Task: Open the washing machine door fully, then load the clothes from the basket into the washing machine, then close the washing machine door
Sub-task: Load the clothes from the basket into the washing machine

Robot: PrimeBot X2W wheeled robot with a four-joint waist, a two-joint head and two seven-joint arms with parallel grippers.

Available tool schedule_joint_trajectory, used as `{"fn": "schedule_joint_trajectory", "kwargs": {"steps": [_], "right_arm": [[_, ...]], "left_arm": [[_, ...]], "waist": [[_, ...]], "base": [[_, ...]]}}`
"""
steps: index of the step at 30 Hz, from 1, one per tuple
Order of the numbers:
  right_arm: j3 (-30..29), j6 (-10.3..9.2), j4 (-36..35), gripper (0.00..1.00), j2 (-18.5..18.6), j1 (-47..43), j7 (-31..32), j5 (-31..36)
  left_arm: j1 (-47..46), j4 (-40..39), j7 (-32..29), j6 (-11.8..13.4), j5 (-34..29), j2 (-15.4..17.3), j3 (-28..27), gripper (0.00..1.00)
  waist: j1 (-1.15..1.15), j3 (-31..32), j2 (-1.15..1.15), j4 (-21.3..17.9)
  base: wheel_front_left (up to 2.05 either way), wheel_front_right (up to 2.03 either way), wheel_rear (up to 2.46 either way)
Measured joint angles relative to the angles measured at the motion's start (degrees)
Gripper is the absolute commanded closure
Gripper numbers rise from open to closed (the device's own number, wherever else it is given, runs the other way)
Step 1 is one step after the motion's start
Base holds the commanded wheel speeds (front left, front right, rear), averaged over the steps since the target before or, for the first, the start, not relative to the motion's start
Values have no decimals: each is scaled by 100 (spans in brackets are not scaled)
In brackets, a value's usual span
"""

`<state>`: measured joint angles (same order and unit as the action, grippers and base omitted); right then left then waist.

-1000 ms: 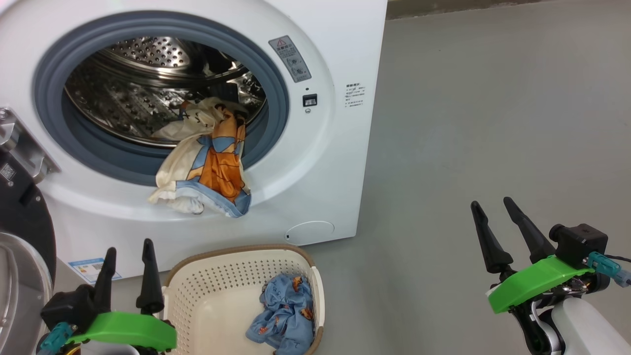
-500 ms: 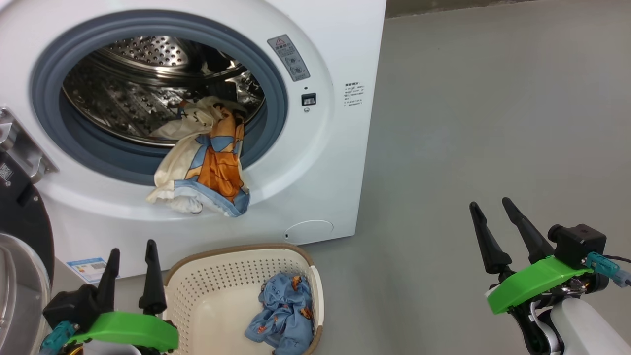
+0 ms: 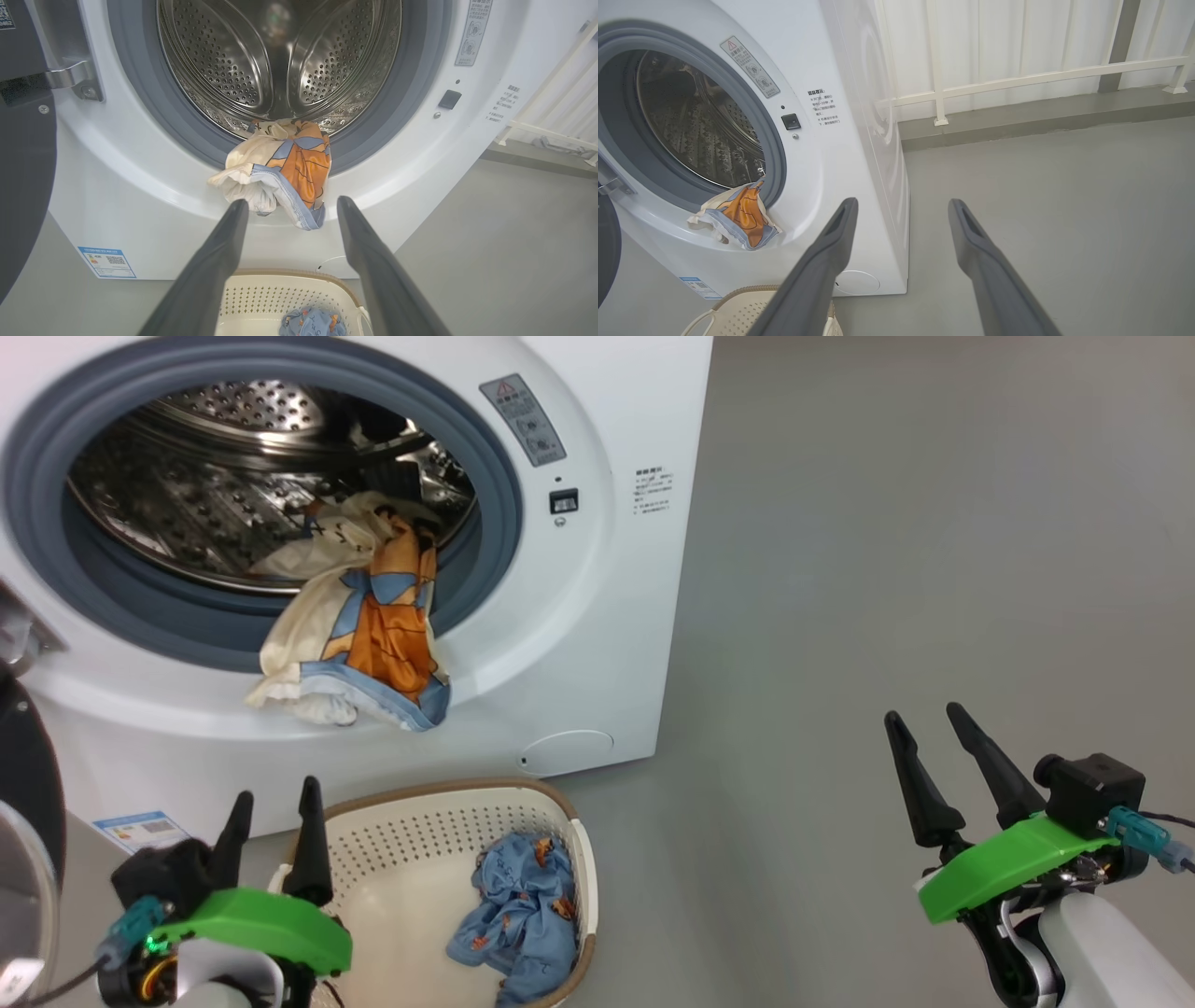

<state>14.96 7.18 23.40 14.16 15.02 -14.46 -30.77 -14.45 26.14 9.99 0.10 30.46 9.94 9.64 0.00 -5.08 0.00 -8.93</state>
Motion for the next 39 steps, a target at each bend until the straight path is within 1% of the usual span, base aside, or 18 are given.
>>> {"fn": "schedule_joint_trajectory", "kwargs": {"steps": [8, 15, 20, 23, 29, 33, 39], "right_arm": [[-25, 0, -71, 0, -71, 130, 0, 0], [-42, 0, -157, 0, -154, 335, -1, 14], [-42, 0, -233, 0, -222, 514, -1, 59], [-48, 0, -264, 0, -289, 593, -1, 62], [-62, 0, -318, 0, -378, 678, -1, 74], [-63, 0, -370, 0, -463, 818, -1, 92], [-67, 1, -396, 0, -505, 856, -1, 162]], "left_arm": [[-668, 716, -156, -218, 33, -14, 136, 0], [-1534, 1691, -331, -432, 196, -1, 152, 0], [-2202, 2352, -344, -522, 248, 66, 146, 0], [-2571, 2719, -372, -615, 394, 96, 77, 0], [-3210, 3351, -452, -664, 538, 130, 36, 0], [-3559, 3715, -436, -669, 588, 241, -20, 0], [-4012, 4181, -394, -603, 577, 364, -10, 0]], "waist": [[0, -300, 0, -142], [1, -686, 0, -238], [1, -1008, 0, -325], [1, -1204, 0, -394], [1, -1582, 0, -544], [1, -1790, 0, -661], [1, -2056, 0, -812]], "base": [[0, 0, 0], [0, 0, 0], [0, 0, 0], [0, 0, 0], [0, 0, 0], [0, 0, 0], [0, 0, 0]]}}
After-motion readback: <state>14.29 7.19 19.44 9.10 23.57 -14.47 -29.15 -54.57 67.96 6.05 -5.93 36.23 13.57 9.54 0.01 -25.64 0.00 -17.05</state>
